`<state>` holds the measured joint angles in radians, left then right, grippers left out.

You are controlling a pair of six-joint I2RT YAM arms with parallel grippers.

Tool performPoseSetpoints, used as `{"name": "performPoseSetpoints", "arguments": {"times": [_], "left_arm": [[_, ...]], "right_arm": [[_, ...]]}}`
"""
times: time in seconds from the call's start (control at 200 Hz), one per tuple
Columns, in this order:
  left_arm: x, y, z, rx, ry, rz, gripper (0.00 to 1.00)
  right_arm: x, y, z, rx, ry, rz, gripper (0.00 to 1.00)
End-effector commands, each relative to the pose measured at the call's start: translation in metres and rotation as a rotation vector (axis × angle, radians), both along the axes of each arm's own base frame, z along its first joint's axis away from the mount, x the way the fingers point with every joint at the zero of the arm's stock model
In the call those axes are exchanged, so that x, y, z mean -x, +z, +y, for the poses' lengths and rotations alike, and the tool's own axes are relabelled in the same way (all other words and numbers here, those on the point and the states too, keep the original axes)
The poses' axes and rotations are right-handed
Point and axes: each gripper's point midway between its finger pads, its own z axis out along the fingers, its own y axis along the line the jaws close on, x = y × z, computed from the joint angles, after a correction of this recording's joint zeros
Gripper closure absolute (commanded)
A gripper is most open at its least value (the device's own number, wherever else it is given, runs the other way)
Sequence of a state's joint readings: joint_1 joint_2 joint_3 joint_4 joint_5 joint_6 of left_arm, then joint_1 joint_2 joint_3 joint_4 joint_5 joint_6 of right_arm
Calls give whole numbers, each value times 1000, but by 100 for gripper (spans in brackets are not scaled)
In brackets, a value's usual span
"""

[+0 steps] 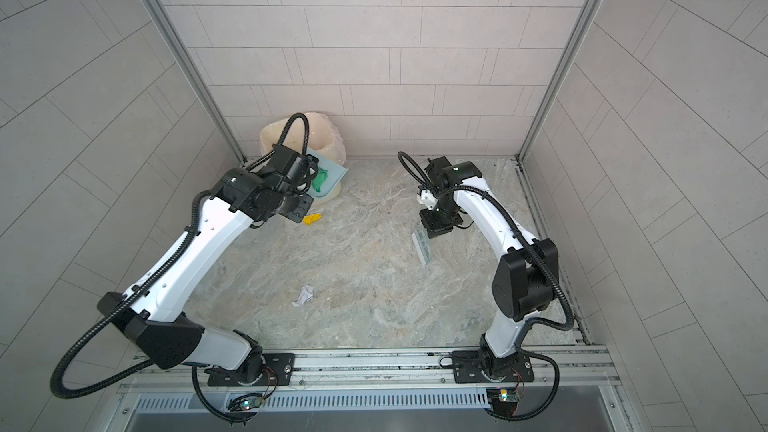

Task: Sweep away the paper scraps from the table
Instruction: 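Lift the dustpan with the green scrap toward the bin while the right brush withdraws, then tip the dustpan over the bin with the left gripper to empty it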

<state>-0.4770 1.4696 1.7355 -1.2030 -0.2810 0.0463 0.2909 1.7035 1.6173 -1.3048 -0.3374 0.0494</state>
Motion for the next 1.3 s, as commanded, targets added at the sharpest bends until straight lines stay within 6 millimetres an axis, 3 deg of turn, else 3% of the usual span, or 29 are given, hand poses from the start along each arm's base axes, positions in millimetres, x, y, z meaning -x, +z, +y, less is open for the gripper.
{"name": "performPoseSetpoints", "arguments": {"times": [0.0,0.2,0.51,0.881,1.296], "left_arm": [[-5,20,29,-28,66,-31,100],[-32,44,66,-49,149,-75,100],[-84,52,106,-151,221,-90,100],[-140,43,125,-447,218,-79,100],[-163,77,126,-945,150,-168,100]], "right_arm": [[3,15,0,-24,-4,-32,100],[6,14,0,-29,0,-25,100],[5,21,5,-59,0,-30,100],[13,22,2,-53,-9,-14,100],[12,22,5,-73,-23,-15,100]]}}
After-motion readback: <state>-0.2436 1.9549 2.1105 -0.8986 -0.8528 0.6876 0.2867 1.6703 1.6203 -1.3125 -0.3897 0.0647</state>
